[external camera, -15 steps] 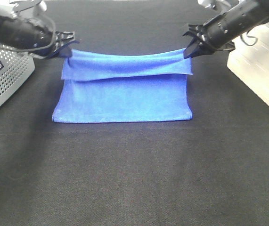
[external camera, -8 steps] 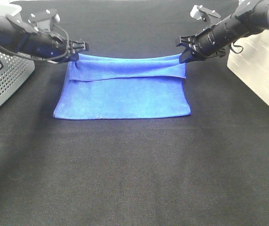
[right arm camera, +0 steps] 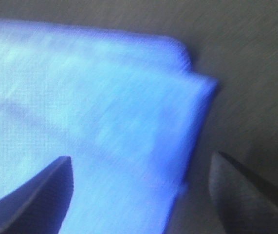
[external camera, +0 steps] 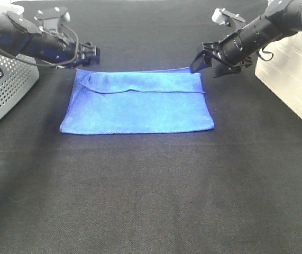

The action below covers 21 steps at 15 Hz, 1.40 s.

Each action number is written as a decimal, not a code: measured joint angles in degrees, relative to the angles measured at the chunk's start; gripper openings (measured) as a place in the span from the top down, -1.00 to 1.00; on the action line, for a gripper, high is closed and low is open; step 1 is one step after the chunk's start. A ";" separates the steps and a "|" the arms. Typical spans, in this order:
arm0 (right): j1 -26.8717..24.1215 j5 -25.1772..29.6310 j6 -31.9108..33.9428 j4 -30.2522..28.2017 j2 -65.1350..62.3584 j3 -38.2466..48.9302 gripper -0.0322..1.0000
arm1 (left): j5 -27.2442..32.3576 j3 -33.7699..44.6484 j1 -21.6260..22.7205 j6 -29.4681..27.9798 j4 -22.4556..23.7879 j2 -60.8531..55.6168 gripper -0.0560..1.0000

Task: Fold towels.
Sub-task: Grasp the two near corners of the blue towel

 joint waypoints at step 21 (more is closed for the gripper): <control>0.23 -0.06 3.95 1.83 -10.60 28.65 -0.50 | 12.15 22.69 1.26 -41.48 22.57 -10.26 -0.48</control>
